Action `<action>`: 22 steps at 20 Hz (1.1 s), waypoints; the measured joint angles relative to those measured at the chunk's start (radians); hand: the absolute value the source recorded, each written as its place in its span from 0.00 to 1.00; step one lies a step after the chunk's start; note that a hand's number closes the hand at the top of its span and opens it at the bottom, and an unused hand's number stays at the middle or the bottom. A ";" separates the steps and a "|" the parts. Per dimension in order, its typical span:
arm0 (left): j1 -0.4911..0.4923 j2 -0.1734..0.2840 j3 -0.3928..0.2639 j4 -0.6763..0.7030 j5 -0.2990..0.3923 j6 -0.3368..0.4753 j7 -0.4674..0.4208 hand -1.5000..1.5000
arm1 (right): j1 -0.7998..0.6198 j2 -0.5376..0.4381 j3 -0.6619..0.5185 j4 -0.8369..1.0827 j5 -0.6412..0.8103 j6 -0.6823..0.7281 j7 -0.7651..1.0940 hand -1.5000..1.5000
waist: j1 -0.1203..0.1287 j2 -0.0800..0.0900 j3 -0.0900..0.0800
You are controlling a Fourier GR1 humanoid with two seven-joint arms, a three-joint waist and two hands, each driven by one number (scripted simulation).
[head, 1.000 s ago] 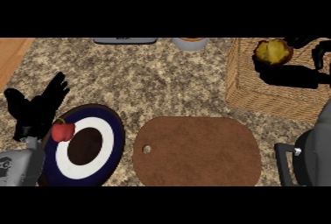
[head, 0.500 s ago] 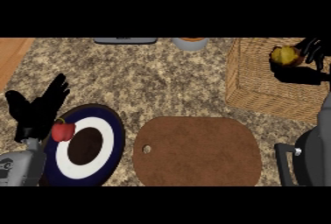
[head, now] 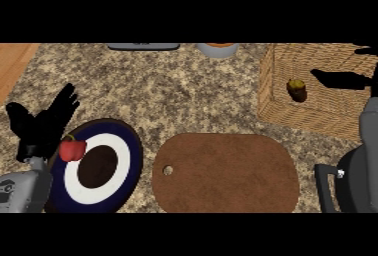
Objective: Pick the sweet potato from the cutting board and place it in the basket
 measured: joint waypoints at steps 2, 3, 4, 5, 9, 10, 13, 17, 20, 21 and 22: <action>-0.014 -0.011 -0.007 -0.002 -0.008 0.013 0.016 0.50 | -0.038 -0.022 -0.011 0.066 -0.027 0.002 -0.044 0.00 | 0.001 0.000 0.000; -0.012 -0.017 -0.011 -0.014 -0.010 0.018 0.024 0.50 | -0.054 -0.027 -0.016 0.096 -0.041 -0.005 -0.066 0.00 | 0.001 0.000 0.000; -0.003 -0.016 -0.011 -0.031 -0.009 0.017 0.031 0.50 | -0.047 -0.025 -0.019 0.100 -0.056 -0.010 -0.090 0.00 | 0.001 0.000 0.000; -0.003 -0.015 -0.007 -0.011 -0.012 0.013 0.016 0.50 | -0.053 -0.029 -0.030 0.110 -0.077 -0.012 -0.112 0.00 | 0.000 0.000 0.000; 0.010 -0.019 -0.007 -0.018 -0.014 0.013 0.013 0.50 | -0.074 -0.041 -0.101 0.113 -0.158 -0.037 -0.113 0.00 | -0.003 -0.002 0.000; 0.008 -0.010 0.002 -0.011 -0.008 0.005 0.010 0.50 | -0.074 -0.042 -0.128 0.109 -0.185 -0.046 -0.110 0.00 | -0.005 -0.002 0.000; 0.013 0.000 0.012 -0.006 -0.004 -0.005 -0.002 0.50 | -0.073 -0.066 -0.218 0.105 -0.278 -0.049 -0.109 0.00 | -0.008 -0.002 0.000; 0.018 -0.003 0.012 -0.012 -0.005 -0.003 0.002 0.50 | -0.039 -0.151 -0.337 0.118 -0.412 0.023 -0.110 0.00 | -0.013 -0.003 0.000; 0.021 -0.014 0.005 -0.016 -0.014 0.007 -0.002 0.50 | 0.019 -0.235 -0.414 0.147 -0.505 0.127 -0.124 0.00 | -0.016 -0.003 0.000; 0.028 -0.012 0.007 -0.023 -0.011 0.003 0.002 0.50 | 0.038 -0.265 -0.439 0.160 -0.539 0.170 -0.127 0.00 | -0.016 -0.004 0.000; 0.033 -0.013 0.007 -0.024 -0.011 0.003 0.000 0.50 | 0.063 -0.295 -0.460 0.176 -0.565 0.212 -0.138 0.00 | -0.016 -0.004 0.000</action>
